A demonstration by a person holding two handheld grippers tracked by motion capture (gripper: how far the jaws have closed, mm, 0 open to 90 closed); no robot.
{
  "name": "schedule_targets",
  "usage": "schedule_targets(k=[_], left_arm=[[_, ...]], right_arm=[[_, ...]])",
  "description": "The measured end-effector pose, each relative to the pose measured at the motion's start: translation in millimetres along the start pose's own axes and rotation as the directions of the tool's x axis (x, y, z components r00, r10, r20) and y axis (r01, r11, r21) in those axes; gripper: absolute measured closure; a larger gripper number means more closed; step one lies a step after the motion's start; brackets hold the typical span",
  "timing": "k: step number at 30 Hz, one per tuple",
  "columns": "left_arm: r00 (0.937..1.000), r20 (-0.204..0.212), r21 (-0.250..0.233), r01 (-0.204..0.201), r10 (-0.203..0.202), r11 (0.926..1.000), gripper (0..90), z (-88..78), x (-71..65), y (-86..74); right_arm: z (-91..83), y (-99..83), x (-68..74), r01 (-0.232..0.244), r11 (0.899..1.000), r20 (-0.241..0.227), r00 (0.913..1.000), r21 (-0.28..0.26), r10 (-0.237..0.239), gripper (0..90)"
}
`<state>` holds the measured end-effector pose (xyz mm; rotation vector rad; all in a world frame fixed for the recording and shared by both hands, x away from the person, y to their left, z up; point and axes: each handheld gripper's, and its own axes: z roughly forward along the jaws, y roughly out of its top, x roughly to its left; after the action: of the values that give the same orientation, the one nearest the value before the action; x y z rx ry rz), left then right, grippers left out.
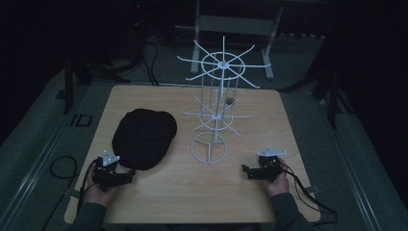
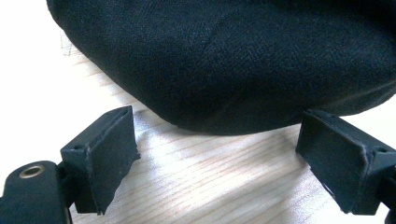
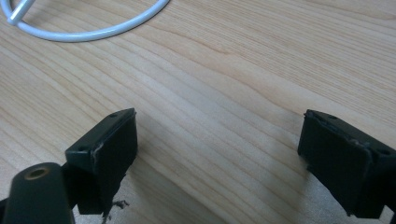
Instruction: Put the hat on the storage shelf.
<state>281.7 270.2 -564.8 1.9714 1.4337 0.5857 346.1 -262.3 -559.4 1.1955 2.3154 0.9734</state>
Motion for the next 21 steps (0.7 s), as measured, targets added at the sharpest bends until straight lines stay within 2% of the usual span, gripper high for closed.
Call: schedule_targets(k=[11,16,21], left_arm=[[1.0,-0.002,-0.01,0.003,-0.003,0.9999,16.5,-1.2,-0.1,-0.8],[0.9999,0.013,-0.027,-0.008,0.008,0.9996,32.1,-6.6,1.0,-3.7],[0.9997,0.011,-0.008,-0.023,0.023,0.9997,49.6,-12.3,3.1,-3.6]], right_arm=[[-0.2,-0.3,0.4,-0.002,1.0,0.003,1.0,0.0,0.002,11.6],[-0.3,-0.3,0.4,-0.003,1.0,0.004,1.0,0.0,0.003,11.5],[-0.2,-0.2,0.5,-0.004,1.0,0.004,1.0,-0.001,0.004,11.5]])
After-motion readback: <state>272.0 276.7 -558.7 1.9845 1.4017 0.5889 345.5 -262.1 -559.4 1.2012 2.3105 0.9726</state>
